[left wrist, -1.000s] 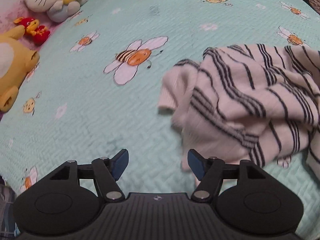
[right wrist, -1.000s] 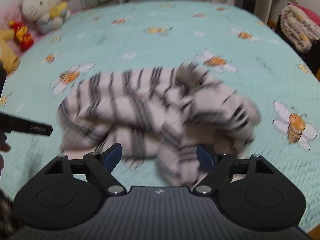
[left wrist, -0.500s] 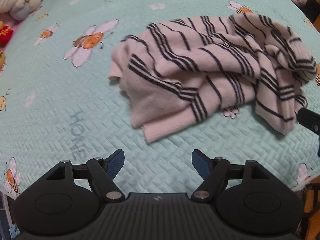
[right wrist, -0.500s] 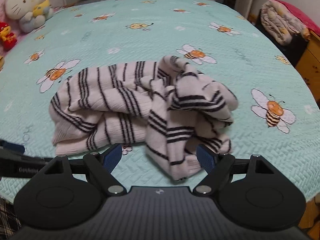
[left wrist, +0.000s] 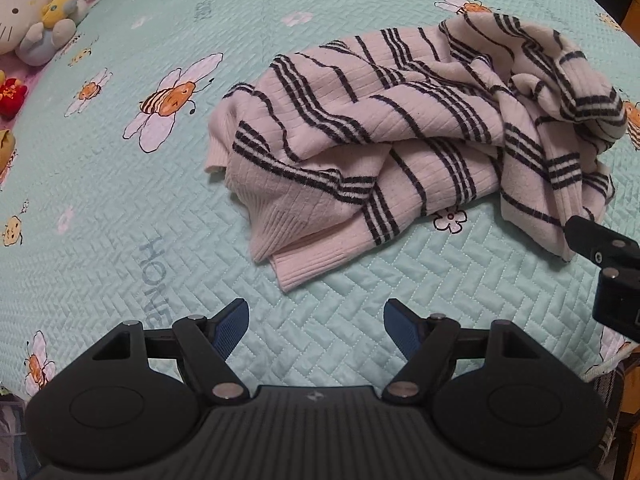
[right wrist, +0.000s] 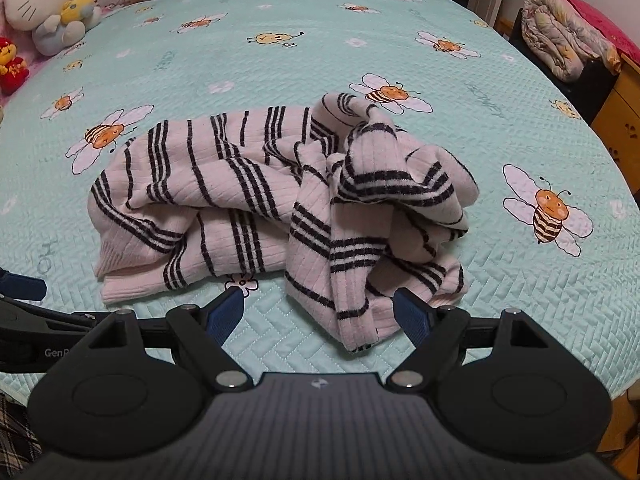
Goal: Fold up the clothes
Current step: 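Lower the sweater onto the quilt and open both grippers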
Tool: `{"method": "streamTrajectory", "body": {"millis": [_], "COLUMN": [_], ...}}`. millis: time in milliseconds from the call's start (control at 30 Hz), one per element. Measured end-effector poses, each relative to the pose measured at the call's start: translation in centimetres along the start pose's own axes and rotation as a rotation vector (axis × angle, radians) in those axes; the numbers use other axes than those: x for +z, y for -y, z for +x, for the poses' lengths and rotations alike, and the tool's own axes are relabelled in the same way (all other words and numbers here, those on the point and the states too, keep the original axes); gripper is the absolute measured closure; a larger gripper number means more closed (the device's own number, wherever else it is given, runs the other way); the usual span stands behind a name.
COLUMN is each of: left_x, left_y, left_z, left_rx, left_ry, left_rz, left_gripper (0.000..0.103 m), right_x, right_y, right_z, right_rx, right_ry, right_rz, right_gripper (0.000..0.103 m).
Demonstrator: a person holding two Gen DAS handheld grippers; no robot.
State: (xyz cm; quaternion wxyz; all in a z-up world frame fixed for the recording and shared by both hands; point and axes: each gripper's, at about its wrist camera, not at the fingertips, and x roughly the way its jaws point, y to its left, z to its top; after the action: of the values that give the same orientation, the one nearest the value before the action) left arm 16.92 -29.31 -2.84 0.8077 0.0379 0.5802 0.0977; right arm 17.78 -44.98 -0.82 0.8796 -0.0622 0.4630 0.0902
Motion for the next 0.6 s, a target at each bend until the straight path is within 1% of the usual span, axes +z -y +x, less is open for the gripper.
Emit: {"method": "streamTrajectory", "body": {"millis": [300, 600], "left_x": [0.12, 0.2], "left_y": [-0.18, 0.04], "left_z": [0.36, 0.95], "left_rx": [0.015, 0.021], "left_ry": [-0.002, -0.016], "left_rz": [-0.007, 0.002], "left_gripper": [0.025, 0.025], "right_x": [-0.03, -0.09], "right_y": [-0.48, -0.36], "right_z": [0.33, 0.62], "right_rx": [-0.018, -0.014], "right_ry": [-0.005, -0.014], "right_rz": [-0.014, -0.005], "right_gripper": [0.022, 0.022]}}
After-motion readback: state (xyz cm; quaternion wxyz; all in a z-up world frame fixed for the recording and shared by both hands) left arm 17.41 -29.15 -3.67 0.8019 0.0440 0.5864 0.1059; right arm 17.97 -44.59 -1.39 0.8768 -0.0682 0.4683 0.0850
